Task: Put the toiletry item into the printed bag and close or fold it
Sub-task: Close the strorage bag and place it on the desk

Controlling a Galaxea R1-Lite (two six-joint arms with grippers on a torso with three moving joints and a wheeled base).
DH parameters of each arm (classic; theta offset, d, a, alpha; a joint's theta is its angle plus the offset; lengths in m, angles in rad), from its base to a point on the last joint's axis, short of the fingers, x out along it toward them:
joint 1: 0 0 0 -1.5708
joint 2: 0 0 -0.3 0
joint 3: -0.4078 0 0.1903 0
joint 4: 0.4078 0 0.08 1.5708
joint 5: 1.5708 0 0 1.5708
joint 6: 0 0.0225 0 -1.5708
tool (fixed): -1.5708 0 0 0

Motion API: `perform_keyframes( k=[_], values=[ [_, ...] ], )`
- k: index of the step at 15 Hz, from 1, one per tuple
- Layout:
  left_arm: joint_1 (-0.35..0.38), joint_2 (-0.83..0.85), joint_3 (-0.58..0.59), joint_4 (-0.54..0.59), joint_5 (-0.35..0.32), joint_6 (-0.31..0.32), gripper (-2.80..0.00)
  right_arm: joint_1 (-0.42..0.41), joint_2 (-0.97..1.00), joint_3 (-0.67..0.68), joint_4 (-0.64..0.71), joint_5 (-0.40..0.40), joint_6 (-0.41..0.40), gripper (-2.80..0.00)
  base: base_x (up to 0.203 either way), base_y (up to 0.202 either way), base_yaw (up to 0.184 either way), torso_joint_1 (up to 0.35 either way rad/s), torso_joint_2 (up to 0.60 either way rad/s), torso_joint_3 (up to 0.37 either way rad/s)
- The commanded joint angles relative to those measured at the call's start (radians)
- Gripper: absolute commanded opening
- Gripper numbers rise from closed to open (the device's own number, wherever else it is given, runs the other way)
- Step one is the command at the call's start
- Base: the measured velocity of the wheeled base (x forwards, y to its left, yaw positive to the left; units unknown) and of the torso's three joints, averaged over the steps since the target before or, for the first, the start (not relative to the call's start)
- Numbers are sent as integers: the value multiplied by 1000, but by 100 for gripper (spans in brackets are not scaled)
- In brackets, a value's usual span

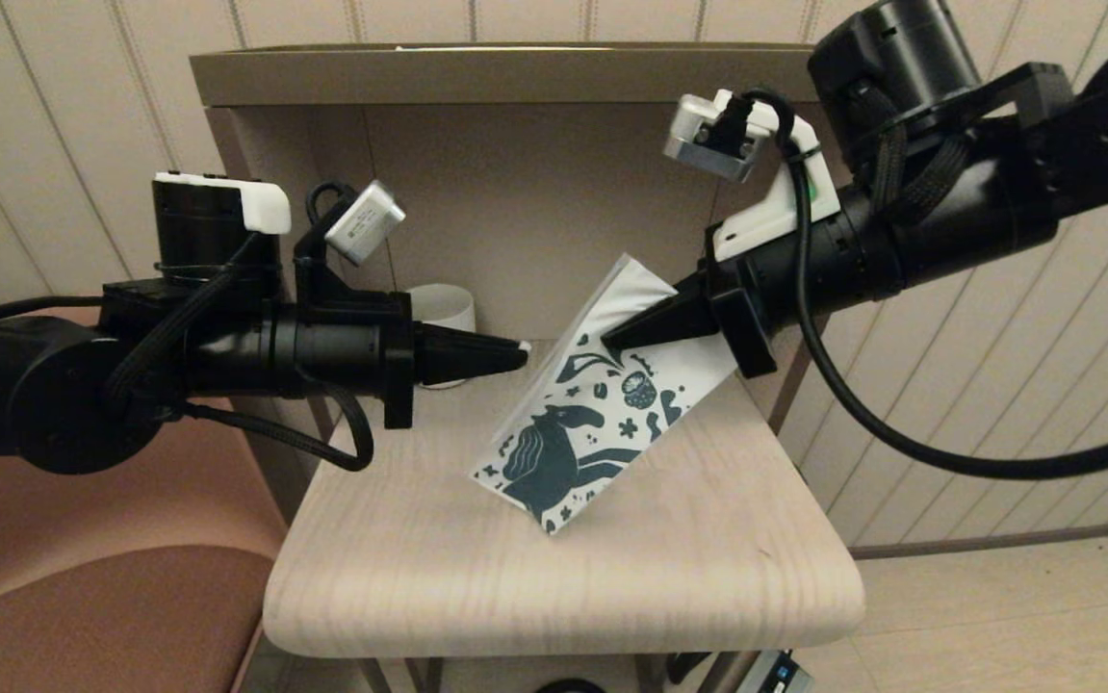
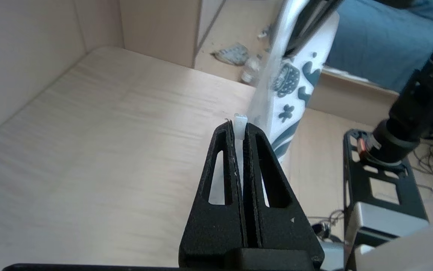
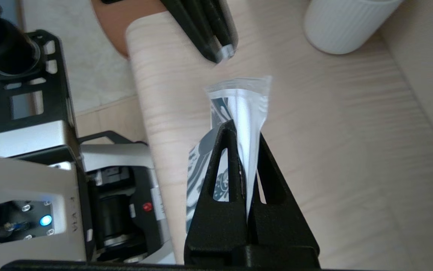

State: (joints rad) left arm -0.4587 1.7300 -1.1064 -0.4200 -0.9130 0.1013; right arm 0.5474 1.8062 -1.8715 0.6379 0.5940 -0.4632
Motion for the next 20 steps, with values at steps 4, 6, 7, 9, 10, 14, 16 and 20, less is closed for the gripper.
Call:
perform_keyframes(
  k=[4,6,7,9,10,14,16,20],
  values=[
    [-5,2,5,-10,-9,6,-280,0,-15,14,0,4,-5,-280,0,0,0,0,0,0],
    [-5,2,5,-10,-9,6,-280,0,-13,15,-1,6,-5,-280,0,0,0,0,0,0],
    [-5,5,5,-11,-9,6,-280,0,-12,17,-3,5,-5,-280,0,0,0,0,0,0],
    [-5,5,3,-10,-9,6,-280,-1,-8,15,-3,6,-5,-280,0,0,0,0,0,0],
    [-5,5,3,-10,-10,6,-280,-1,-8,13,-3,6,-5,-280,0,0,0,0,0,0],
    [-5,5,3,-10,-9,6,-280,-1,-8,10,-4,6,-3,-280,0,0,0,0,0,0],
    [-5,6,2,-10,-9,6,-280,-4,-8,3,-4,6,-2,-280,0,0,0,0,0,0],
    [19,31,-46,-1,-2,-2,-280,-89,-4,13,-40,7,15,-280,0,0,0,0,0,0]
  ],
)
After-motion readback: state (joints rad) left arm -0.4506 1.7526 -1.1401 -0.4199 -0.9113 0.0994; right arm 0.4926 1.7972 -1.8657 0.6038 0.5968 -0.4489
